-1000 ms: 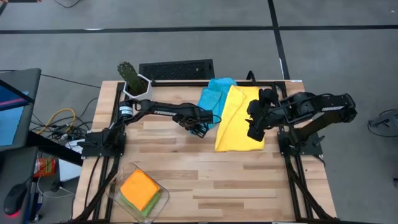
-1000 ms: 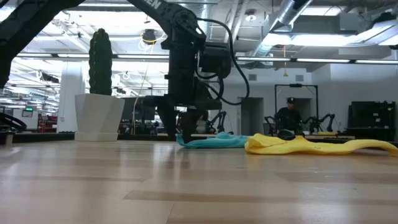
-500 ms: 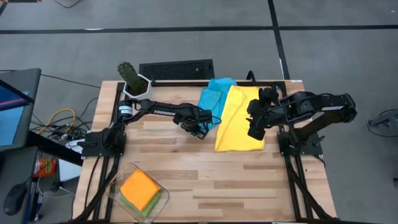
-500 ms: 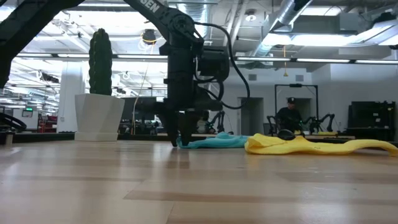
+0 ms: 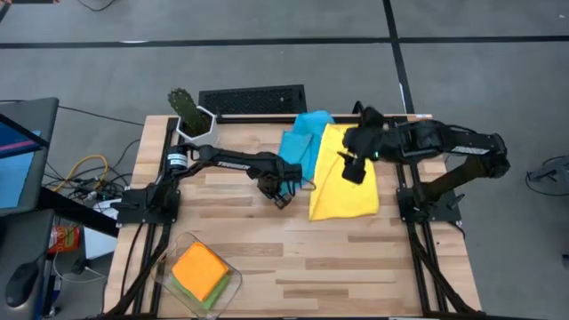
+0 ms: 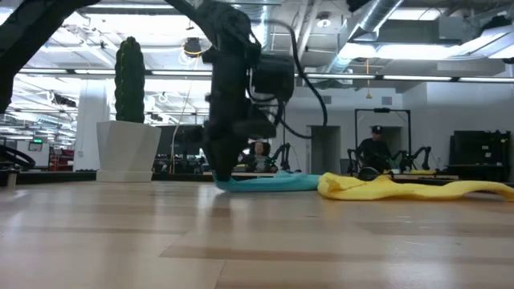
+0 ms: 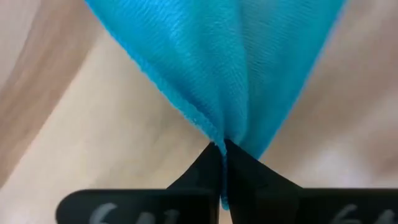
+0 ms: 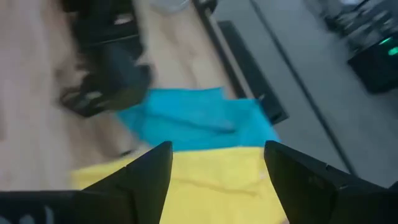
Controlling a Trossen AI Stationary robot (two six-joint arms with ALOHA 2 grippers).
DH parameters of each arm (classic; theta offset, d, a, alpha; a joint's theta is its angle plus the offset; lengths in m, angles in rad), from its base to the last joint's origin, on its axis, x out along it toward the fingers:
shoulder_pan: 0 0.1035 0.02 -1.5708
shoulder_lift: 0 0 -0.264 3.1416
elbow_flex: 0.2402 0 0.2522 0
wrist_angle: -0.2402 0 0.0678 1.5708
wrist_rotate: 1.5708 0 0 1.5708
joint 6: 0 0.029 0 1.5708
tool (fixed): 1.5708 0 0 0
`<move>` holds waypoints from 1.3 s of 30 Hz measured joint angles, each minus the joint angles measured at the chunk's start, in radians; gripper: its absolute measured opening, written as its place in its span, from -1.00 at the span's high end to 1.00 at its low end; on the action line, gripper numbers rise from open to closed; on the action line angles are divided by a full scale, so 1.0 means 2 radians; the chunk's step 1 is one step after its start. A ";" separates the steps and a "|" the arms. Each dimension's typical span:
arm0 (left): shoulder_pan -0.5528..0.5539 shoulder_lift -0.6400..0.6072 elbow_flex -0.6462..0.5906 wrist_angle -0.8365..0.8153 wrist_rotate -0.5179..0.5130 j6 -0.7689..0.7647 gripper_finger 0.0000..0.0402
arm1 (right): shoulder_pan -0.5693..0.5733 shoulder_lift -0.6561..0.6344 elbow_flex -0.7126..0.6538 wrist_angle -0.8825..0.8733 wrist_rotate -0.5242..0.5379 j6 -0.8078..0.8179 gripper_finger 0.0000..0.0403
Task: Fold microfiber towels
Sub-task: Fold the blue microfiber towel
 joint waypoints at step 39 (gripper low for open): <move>-0.138 -0.012 -0.042 -0.050 -0.097 0.202 1.00 | -0.290 0.423 0.043 0.306 -0.443 -0.353 -0.39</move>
